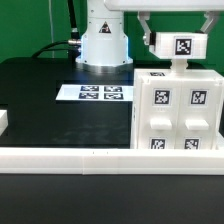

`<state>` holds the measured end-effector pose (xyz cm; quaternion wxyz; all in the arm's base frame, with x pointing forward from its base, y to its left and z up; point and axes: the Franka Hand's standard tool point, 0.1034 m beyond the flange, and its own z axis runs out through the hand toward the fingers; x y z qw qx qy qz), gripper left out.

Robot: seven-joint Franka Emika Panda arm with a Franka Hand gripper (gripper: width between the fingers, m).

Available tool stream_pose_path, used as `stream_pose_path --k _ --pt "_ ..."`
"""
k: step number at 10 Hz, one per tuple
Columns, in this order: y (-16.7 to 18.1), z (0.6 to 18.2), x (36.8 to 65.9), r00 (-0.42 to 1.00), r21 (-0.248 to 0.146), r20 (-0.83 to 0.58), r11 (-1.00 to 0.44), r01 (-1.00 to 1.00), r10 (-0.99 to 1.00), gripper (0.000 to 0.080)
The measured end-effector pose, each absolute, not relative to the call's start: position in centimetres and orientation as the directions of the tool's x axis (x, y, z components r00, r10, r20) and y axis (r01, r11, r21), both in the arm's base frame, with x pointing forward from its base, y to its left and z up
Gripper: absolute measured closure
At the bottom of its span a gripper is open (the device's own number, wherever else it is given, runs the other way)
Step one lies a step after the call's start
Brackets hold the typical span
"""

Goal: Assemble cabinet

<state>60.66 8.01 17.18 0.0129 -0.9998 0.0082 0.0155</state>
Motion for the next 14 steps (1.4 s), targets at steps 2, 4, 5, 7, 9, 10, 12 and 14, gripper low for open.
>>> stream_pose_path --k 2,4,5,7,9,10,12,14 --pt "8.1 17.2 61.3 1.000 -0.026 -0.022 -1.000 0.003 0.003 0.0236" --pt "7.8 17.2 61.6 0.999 -0.026 -0.015 -0.999 0.028 0.029 0.0236" --pt "7.8 17.2 61.6 0.999 -0.026 -0.015 -0.999 0.029 0.029 0.0236" --pt "7.8 17.2 61.6 0.999 -0.026 -0.015 -0.999 0.029 0.029 0.0236" --pt "7.9 17.2 61.6 1.000 -0.026 -0.016 -0.999 0.025 0.025 0.0236" --pt "8.1 17.1 61.6 1.000 -0.026 -0.018 -1.000 0.016 0.017 0.0236" --pt "8.2 16.8 61.9 0.999 -0.025 -0.033 -0.999 0.025 0.026 0.0236" --pt "8.0 16.1 62.3 0.998 -0.024 -0.012 -0.998 0.053 0.054 0.0236"
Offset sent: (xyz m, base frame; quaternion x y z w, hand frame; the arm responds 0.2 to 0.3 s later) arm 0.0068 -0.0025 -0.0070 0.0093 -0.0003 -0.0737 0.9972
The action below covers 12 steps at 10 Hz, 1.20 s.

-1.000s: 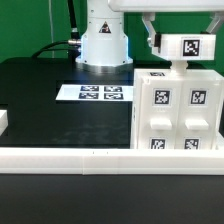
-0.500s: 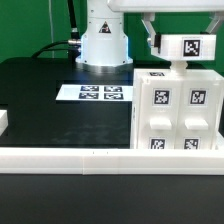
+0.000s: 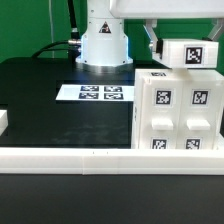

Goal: Assemble cabinet

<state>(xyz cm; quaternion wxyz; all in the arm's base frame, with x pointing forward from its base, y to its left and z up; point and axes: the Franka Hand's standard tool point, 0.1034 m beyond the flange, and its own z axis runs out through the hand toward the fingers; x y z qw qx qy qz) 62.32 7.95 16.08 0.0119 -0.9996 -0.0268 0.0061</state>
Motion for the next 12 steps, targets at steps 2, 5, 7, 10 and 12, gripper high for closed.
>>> stream_pose_path --k 2,5,7,10,12 --pt "7.87 15.56 62.36 0.996 -0.023 0.060 -0.997 0.074 0.072 0.0236" --pt "7.87 15.58 62.39 0.996 -0.023 0.059 -0.997 0.074 0.072 0.0236" --pt "7.87 15.59 62.39 0.996 -0.023 0.060 -0.997 0.074 0.072 0.0236" --pt "7.87 15.58 62.39 0.996 -0.023 0.060 -0.997 0.074 0.072 0.0236" --pt "7.87 15.58 62.39 0.996 -0.023 0.060 -0.997 0.074 0.072 0.0236"
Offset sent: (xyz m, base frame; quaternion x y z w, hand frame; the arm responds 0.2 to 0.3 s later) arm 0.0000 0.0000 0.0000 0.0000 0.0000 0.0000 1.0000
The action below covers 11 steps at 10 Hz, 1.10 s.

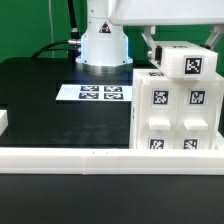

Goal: Assemble cabinet

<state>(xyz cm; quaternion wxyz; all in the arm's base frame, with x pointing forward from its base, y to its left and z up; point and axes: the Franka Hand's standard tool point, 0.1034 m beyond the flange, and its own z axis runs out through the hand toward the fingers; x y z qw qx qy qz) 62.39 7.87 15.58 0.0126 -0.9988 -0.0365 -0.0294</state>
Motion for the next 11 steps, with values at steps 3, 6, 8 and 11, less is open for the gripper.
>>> stream_pose_path --k 3,6,8,11 --pt "7.86 15.58 62.39 0.997 -0.024 0.059 -0.999 0.049 0.047 0.0236" --pt "7.94 15.55 62.37 0.988 -0.037 0.052 -0.989 -0.144 -0.146 0.0236" --pt "7.95 15.53 62.37 0.968 -0.043 0.048 -0.969 -0.243 -0.245 0.0236" --pt "8.08 15.50 62.35 0.904 -0.056 0.035 -0.904 -0.424 -0.426 0.0236"
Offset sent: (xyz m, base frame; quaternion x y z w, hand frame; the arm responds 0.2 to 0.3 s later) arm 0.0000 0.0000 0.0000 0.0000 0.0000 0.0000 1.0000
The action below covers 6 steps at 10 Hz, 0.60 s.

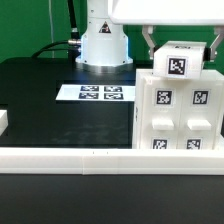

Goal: Assemble cabinet

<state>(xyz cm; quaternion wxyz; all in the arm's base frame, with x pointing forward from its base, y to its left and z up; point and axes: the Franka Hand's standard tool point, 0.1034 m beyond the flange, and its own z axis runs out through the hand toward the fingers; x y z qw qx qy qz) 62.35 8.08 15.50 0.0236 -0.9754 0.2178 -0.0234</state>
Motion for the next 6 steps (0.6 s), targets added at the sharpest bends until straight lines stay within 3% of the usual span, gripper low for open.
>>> stream_pose_path --k 6 --pt "8.09 15.52 62.36 0.575 -0.072 0.008 -0.573 -0.816 -0.818 0.0236"
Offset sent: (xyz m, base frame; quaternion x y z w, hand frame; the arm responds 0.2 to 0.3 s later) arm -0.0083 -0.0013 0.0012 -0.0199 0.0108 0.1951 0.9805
